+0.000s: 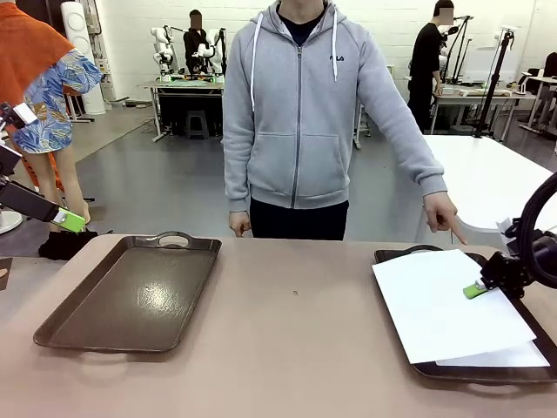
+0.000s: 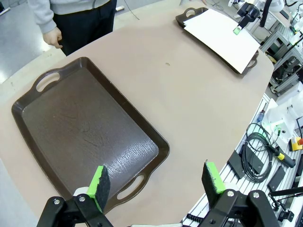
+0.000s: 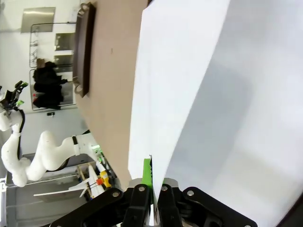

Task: Sort the A4 documents.
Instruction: Place the A4 Paper in the designated Handle tray.

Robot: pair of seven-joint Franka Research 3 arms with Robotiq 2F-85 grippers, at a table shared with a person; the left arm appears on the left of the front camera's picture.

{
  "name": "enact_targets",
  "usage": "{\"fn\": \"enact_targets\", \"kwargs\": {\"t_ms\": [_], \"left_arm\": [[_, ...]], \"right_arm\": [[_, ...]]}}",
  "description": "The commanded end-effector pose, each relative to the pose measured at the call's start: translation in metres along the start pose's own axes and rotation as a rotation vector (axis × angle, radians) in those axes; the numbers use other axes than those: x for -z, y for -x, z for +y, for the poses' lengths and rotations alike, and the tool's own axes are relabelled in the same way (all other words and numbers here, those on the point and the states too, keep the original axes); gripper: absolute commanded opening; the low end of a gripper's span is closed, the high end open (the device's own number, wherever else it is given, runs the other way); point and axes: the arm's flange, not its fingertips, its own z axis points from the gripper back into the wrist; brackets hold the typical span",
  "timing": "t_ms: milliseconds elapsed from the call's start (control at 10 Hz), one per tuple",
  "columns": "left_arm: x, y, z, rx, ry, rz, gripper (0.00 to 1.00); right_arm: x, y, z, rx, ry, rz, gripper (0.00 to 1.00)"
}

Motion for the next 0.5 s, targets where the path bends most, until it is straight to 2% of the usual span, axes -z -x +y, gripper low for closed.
{"fn": "enact_targets", "kwargs": {"t_ms": [0,400], "left_arm": [[-0.0001,0.0012,0.0021,0.009,0.017,-0.011,1.0],[-0.0001,0.0012,0.0021,0.009,0.017,-0.011,1.0]], "right_arm": [[-0.0027,0.0073,0.0012,0.024,0.075,-0.027,0.01],[-0.0002,0.001,-0.0079,0.062,0.144,-0.009,0.01]]}}
